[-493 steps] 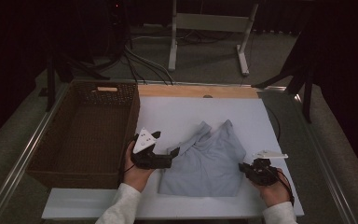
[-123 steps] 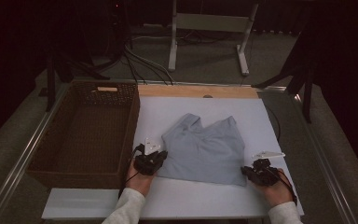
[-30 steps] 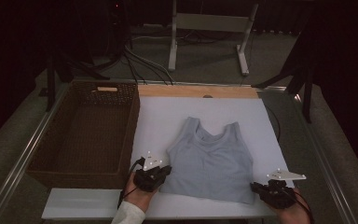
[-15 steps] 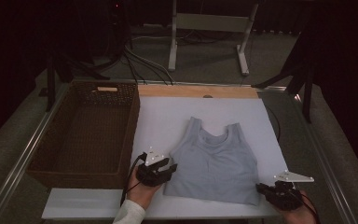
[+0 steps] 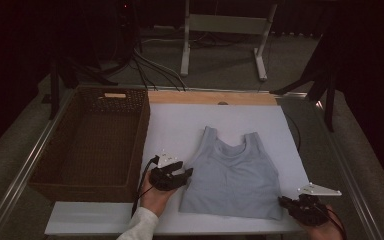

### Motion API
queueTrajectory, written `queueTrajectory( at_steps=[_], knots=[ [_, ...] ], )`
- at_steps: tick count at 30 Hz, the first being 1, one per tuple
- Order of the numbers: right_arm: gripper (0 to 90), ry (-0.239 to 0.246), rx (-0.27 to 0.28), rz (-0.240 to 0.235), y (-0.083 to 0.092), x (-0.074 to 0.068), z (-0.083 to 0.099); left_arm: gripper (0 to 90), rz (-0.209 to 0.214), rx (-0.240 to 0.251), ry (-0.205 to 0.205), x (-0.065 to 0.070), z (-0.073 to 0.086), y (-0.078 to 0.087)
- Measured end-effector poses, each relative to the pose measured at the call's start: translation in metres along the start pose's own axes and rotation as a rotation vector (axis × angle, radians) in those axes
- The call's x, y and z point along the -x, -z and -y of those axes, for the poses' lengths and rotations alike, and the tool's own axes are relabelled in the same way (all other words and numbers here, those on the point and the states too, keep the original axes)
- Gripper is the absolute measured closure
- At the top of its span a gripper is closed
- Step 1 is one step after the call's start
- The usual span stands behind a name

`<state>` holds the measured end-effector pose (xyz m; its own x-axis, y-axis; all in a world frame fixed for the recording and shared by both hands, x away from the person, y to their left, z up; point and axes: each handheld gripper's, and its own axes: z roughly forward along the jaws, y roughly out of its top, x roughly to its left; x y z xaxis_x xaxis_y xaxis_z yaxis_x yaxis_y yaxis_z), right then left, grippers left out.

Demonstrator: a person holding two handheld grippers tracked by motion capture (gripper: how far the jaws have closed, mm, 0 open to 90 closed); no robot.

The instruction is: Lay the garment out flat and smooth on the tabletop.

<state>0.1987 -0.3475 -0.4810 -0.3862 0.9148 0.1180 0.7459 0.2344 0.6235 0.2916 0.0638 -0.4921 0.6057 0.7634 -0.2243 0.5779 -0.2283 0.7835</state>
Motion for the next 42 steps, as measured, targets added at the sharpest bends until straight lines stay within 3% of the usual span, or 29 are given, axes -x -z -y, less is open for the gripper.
queueTrajectory(
  at_steps=[3, 7, 12, 14, 33, 42],
  knots=[
    [85.7, 0.0, 0.003, -0.001, 0.001, 0.001, 0.0, 49.4, -0.022, -0.021, -0.014, -0.002, -0.002, -0.005],
    [85.7, -0.004, 0.001, 0.001, 0.002, 0.002, 0.001, 52.9, -0.001, -0.037, -0.013, -0.001, -0.005, -0.01],
    [85.7, -0.01, 0.004, -0.004, 0.004, 0.003, 0.003, 81.8, 0.024, -0.061, -0.028, 0.004, -0.007, -0.011],
    [85.7, -0.01, 0.001, -0.006, 0.004, 0.004, 0.004, 85.3, 0.024, -0.063, -0.028, 0.004, -0.007, -0.009],
    [85.7, 0.006, 0.002, -0.08, 0.005, -0.008, 0.002, 87.2, 0.001, -0.051, -0.011, -0.002, -0.004, 0.025],
    [85.7, -0.001, -0.017, -0.074, 0.009, -0.007, 0.01, 86.8, 0.02, -0.064, -0.023, 0.006, -0.003, 0.02]
  ],
)
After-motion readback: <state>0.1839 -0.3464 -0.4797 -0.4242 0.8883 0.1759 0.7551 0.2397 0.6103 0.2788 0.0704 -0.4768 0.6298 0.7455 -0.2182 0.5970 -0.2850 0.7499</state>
